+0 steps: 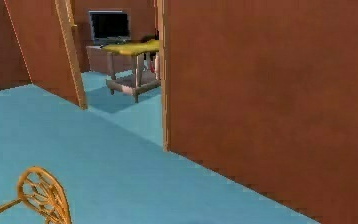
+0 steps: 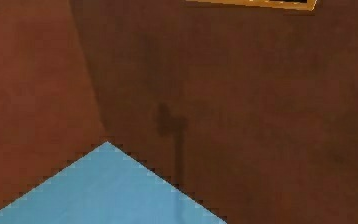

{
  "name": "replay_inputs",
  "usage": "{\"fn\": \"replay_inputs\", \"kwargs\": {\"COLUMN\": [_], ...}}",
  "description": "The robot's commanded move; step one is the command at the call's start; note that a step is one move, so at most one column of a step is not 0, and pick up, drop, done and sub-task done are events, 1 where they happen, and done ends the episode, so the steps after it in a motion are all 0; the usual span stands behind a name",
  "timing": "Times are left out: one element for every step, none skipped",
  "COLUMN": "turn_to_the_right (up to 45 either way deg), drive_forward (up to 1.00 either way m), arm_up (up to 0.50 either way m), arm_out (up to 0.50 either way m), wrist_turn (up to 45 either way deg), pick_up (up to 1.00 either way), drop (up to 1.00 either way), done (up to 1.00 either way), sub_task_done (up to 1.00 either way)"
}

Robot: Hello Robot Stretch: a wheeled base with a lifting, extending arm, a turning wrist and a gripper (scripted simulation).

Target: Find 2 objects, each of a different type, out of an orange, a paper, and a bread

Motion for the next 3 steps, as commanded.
{"fn": "replay_inputs", "kwargs": {"turn_to_the_right": [0.0, -36.0, -3.0], "drive_forward": [0.75, 0.00, 0.00], "arm_up": [0.00, 0.00, 0.00], "arm_out": [0.00, 0.00, 0.00], "wrist_turn": [0.0, 0.0, 0.0], "pick_up": [0.00, 0.00, 0.00], "drop": [0.00, 0.00, 0.00], "done": [0.00, 0.00, 0.00], "sub_task_done": [0.00, 0.00, 0.00]}}
